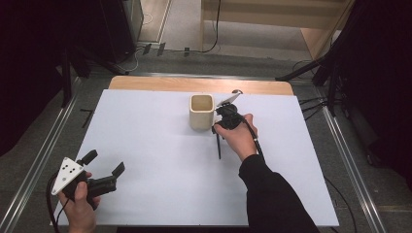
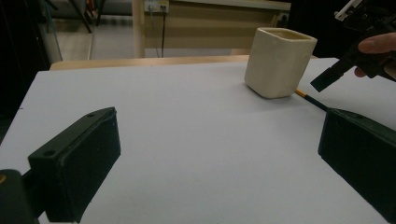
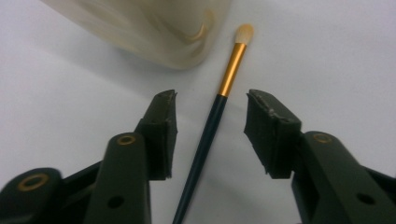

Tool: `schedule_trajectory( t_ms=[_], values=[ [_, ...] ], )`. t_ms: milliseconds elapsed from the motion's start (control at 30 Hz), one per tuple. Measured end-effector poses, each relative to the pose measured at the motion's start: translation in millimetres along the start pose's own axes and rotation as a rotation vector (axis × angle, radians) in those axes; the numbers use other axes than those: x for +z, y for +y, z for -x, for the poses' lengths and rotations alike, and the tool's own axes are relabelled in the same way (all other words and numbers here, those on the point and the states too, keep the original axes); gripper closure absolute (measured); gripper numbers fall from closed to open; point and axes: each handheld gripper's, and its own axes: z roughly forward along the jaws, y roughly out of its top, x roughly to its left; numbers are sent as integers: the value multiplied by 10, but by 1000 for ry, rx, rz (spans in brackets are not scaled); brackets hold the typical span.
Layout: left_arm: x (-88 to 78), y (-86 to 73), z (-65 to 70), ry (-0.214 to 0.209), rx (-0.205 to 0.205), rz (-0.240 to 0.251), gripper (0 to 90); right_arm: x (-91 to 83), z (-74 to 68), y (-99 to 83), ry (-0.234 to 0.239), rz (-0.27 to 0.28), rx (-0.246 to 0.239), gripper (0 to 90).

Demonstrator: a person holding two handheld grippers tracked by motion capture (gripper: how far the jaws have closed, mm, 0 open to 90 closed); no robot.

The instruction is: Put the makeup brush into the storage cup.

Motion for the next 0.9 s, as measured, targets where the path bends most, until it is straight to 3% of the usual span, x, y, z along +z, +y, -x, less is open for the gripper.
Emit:
schedule_trajectory(
  t_ms=[200, 400, 700, 900],
  values=[
    [3, 1, 14, -5, 3, 0, 0, 57, 4, -3, -26, -40, 20, 619],
    [8, 0, 12, -9, 5, -4, 0, 99, 21, 3, 14, -81, 70, 686],
    [9, 1, 11, -10, 6, -5, 0, 181, -2, 8, -16, -100, 83, 694],
    [6, 0, 4, -11, 3, -2, 0, 220, 11, 6, -34, -103, 120, 797]
  ],
)
